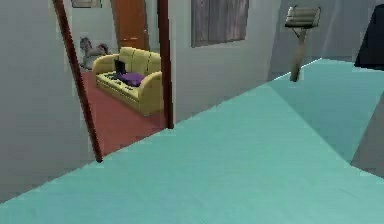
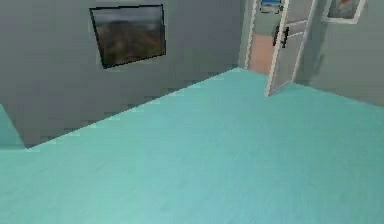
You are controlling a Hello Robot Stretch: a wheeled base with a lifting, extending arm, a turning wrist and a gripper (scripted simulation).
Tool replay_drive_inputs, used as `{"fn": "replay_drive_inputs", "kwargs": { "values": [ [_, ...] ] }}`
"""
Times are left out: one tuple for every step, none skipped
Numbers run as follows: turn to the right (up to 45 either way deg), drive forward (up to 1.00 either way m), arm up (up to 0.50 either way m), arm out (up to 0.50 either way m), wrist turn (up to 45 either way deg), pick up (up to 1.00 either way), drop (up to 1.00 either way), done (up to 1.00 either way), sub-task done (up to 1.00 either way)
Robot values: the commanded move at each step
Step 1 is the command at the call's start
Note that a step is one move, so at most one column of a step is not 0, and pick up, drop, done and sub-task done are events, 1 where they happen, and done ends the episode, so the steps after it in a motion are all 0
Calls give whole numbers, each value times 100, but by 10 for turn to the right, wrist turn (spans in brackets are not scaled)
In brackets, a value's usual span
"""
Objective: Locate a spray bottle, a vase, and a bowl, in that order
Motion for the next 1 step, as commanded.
{"fn": "replay_drive_inputs", "kwargs": {
  "values": [
    [-420,0,0,0,0,0,0,0,0]
  ]
}}
